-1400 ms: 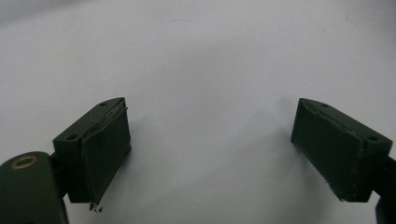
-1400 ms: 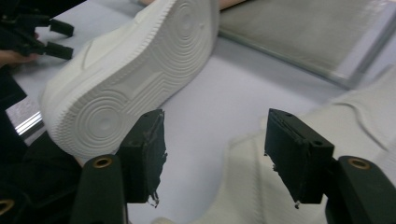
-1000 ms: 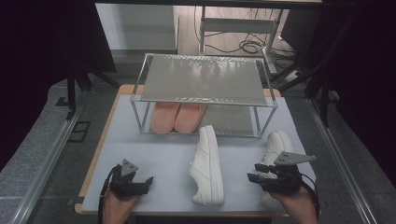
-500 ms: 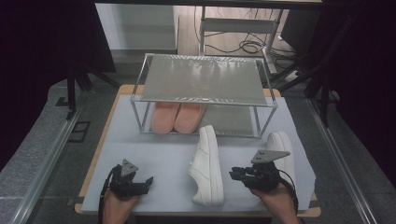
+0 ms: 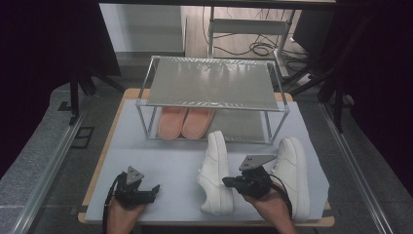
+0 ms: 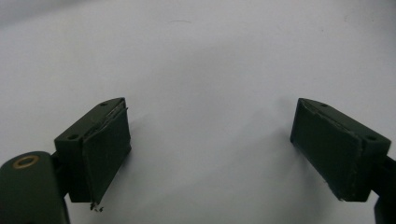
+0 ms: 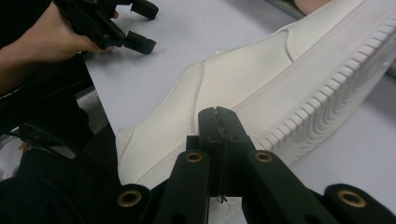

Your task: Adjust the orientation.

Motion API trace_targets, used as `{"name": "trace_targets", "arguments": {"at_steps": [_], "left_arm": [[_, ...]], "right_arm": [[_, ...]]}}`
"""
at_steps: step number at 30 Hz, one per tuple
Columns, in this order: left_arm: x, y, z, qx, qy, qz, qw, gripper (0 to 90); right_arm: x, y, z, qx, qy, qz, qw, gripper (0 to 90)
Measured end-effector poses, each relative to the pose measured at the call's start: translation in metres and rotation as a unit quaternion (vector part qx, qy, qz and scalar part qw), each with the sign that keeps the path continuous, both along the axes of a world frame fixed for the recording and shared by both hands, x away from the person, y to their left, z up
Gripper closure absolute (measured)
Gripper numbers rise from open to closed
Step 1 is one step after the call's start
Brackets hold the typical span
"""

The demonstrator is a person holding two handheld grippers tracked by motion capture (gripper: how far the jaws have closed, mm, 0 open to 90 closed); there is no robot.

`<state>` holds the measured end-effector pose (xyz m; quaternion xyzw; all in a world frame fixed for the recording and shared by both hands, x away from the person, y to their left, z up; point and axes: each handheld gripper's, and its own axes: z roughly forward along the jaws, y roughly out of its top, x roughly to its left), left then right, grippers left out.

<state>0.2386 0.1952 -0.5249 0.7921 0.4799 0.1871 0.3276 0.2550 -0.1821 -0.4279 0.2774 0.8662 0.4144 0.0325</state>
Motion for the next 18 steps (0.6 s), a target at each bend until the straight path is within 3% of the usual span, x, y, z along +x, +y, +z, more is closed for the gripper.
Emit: {"name": "trace_targets", "arguments": {"at_steps": [13, 18], "left_arm": [[0.0, 0.0, 0.0, 0.001, 0.001, -0.001, 1.0, 12.2], [0.0, 0.0, 0.0, 0.001, 0.0, -0.002, 1.0, 12.2]], "right_arm": [[0.0, 0.002, -0.005, -0.022, 0.009, -0.005, 0.9997, 90.0], [0.0, -0.008, -0.007, -0.004, 0.021, -0.011, 0.9997, 90.0]]}}
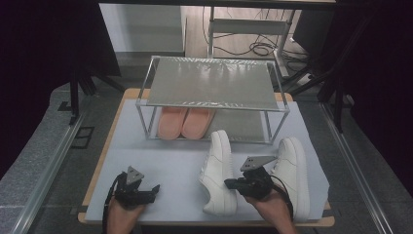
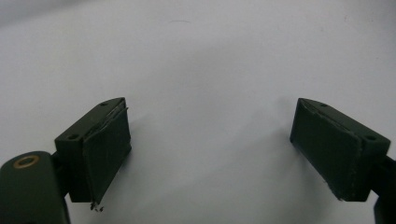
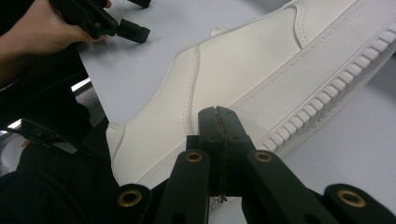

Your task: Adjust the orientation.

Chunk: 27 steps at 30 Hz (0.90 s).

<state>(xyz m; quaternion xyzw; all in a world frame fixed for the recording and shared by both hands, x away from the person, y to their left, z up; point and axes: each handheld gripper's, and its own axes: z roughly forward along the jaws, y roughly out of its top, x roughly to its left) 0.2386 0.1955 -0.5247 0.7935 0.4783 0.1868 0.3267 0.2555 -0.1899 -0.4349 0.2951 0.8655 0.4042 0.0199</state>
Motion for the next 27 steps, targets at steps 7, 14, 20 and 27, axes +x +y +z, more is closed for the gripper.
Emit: {"name": "trace_targets", "arguments": {"at_steps": [7, 14, 20, 27], "left_arm": [[0.0, 0.0, 0.0, 0.0, -0.001, 0.0, 1.0, 12.2], [0.0, 0.0, 0.0, 0.0, -0.001, 0.0, 1.0, 12.2], [0.0, 0.0, 0.0, 0.001, 0.0, 0.0, 1.0, 12.2], [0.0, 0.0, 0.0, 0.0, 0.0, 0.0, 1.0, 12.3]], "right_arm": [[-0.001, -0.004, 0.001, -0.003, -0.004, -0.004, 1.0, 90.0], [-0.003, -0.008, 0.002, -0.008, -0.006, -0.011, 0.9999, 90.0], [-0.004, -0.016, 0.004, -0.014, -0.007, -0.022, 0.9996, 90.0], [-0.006, -0.026, 0.004, -0.019, -0.009, -0.036, 0.9991, 90.0]]}}
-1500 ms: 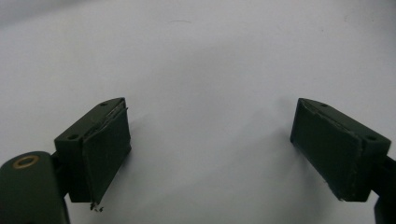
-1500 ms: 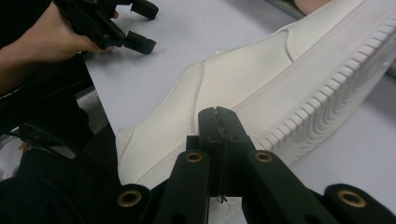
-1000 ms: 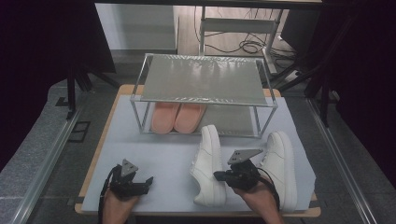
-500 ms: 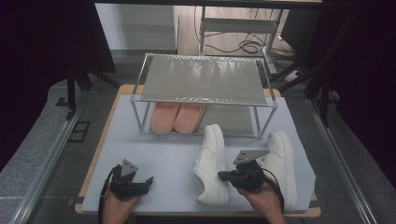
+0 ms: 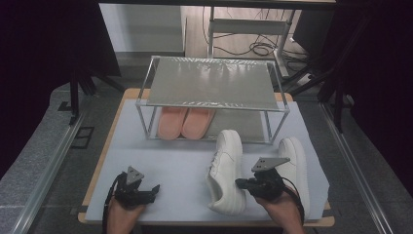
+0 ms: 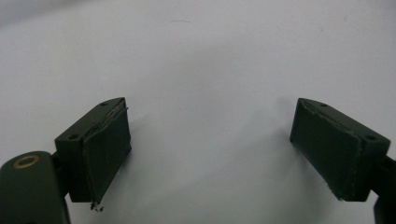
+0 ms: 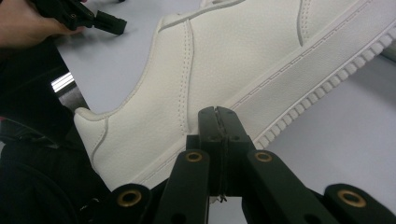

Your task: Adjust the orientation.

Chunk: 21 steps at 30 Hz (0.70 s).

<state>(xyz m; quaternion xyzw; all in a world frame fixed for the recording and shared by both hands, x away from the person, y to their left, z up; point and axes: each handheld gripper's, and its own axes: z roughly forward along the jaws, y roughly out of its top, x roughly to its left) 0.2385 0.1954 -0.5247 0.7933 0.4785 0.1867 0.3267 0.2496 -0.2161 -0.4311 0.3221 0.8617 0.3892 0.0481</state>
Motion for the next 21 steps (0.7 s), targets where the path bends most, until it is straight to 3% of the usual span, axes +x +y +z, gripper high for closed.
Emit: {"name": "trace_targets", "arguments": {"at_steps": [21], "left_arm": [[0.0, 0.0, 0.0, -0.001, 0.0, 0.0, 1.0, 12.2]], "right_arm": [[-0.003, -0.02, -0.003, -0.041, -0.006, -0.032, 0.9986, 88.6]]}}
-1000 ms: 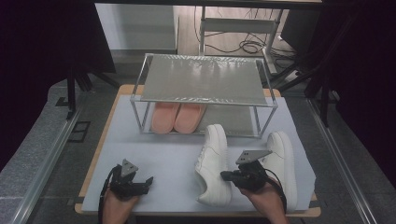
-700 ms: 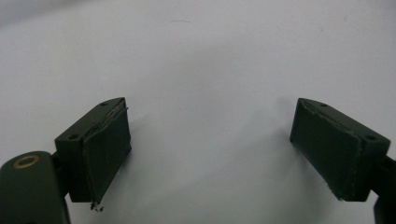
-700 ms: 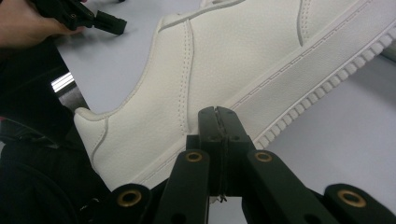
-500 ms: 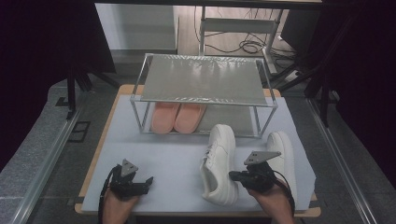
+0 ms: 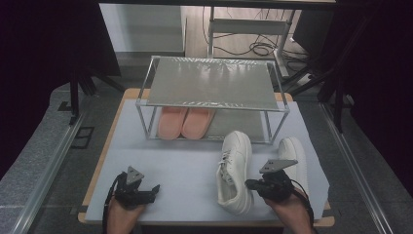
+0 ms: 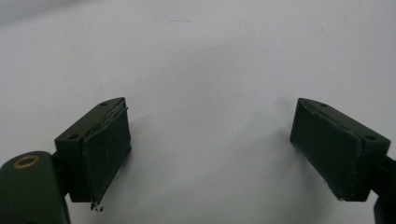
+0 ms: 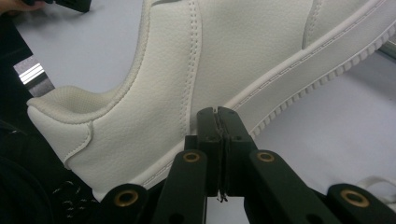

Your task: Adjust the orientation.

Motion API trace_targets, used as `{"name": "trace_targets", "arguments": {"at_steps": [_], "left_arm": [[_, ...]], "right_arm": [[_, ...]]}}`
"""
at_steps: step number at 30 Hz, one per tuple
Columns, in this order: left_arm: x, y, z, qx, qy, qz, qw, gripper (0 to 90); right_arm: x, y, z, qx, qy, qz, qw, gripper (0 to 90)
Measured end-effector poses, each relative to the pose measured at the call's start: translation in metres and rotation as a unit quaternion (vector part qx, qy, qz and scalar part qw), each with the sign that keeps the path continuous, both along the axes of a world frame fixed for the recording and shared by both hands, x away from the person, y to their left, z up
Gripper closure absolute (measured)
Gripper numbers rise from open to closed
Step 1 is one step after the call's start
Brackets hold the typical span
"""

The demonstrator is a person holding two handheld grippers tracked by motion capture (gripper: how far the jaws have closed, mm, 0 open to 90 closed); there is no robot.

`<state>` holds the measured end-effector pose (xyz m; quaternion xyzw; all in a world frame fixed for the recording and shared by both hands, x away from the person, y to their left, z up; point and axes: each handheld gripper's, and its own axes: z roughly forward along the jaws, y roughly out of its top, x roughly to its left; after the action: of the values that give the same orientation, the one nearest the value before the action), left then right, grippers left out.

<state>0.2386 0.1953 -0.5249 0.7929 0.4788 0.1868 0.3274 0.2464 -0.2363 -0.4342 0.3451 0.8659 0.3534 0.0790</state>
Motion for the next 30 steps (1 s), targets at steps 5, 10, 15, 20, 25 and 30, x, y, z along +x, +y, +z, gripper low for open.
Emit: {"name": "trace_targets", "arguments": {"at_steps": [5, 10, 15, 20, 25, 30], "left_arm": [[0.0, 0.0, 0.0, 0.0, 0.0, 0.0, 1.0, 12.2], [0.0, 0.0, 0.0, 0.0, 0.0, 0.0, 1.0, 12.2], [0.0, 0.0, 0.0, 0.0, 0.0, 0.0, 1.0, 12.2], [0.0, 0.0, 0.0, 0.002, 0.0, -0.001, 1.0, 12.3], [0.0, 0.0, 0.0, 0.0, -0.001, 0.0, 1.0, 12.3], [0.0, 0.0, 0.0, -0.001, 0.0, 0.0, 1.0, 12.3]], "right_arm": [[0.0, -0.004, 0.001, 0.001, -0.004, -0.007, 1.0, 88.5], [0.003, -0.01, -0.001, -0.008, 0.001, -0.016, 0.9998, 87.7], [0.007, -0.019, -0.008, -0.033, 0.004, -0.037, 0.9988, 86.3], [0.009, -0.027, 0.0, -0.006, 0.0, -0.045, 0.999, 86.3], [0.02, -0.029, 0.005, -0.014, 0.004, -0.053, 0.9985, 89.9], [0.035, -0.029, 0.0, -0.03, 0.019, -0.072, 0.9967, 90.0]]}}
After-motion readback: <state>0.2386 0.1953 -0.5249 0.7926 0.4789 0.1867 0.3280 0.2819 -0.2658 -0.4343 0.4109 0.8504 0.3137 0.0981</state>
